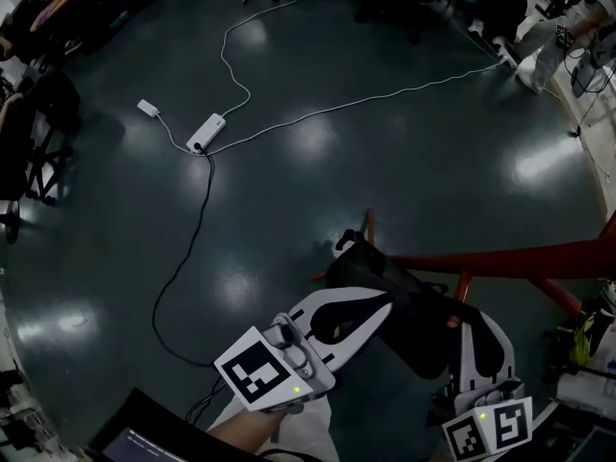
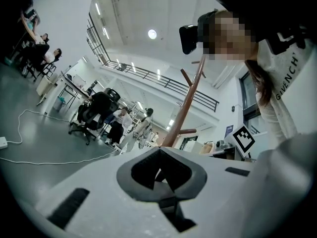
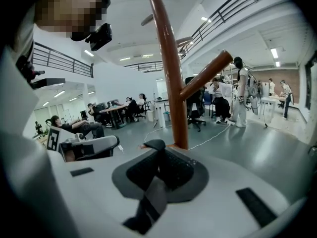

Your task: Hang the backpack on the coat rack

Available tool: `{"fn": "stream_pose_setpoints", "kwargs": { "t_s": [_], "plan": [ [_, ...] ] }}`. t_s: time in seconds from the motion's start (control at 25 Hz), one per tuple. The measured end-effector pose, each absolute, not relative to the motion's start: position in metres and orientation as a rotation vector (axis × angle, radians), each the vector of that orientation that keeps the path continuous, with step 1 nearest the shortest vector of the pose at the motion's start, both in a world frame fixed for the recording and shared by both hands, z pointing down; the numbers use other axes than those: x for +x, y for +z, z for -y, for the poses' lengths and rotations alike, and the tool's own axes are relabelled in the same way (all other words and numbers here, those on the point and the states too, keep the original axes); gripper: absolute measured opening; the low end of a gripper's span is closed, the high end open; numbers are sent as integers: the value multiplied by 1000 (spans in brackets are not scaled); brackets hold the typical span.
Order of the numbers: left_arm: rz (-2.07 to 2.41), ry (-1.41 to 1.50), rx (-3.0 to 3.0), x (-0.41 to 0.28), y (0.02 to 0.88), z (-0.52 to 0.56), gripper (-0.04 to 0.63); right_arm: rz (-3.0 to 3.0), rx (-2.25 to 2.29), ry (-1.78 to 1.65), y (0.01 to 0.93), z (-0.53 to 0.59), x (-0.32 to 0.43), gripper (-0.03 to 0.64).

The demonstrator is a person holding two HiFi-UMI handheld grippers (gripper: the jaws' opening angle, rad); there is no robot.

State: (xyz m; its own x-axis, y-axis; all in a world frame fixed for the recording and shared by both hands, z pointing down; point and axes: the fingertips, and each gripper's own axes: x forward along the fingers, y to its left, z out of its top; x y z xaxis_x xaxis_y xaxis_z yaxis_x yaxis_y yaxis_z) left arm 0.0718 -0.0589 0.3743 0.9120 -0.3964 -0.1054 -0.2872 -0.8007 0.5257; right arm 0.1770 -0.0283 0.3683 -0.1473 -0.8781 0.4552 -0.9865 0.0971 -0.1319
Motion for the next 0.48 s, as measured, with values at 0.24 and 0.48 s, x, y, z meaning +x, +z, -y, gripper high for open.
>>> {"fn": "stream_pose_setpoints", "kwargs": {
  "t_s": [0.24, 0.48],
  "plan": [
    [530, -301, 2556, 66, 374, 63, 9, 2092, 1817, 444, 374, 28, 177, 43],
    [555, -287, 2566, 63, 374, 62, 9, 2080, 1773, 342, 380, 23, 176, 43]
  ]
}}
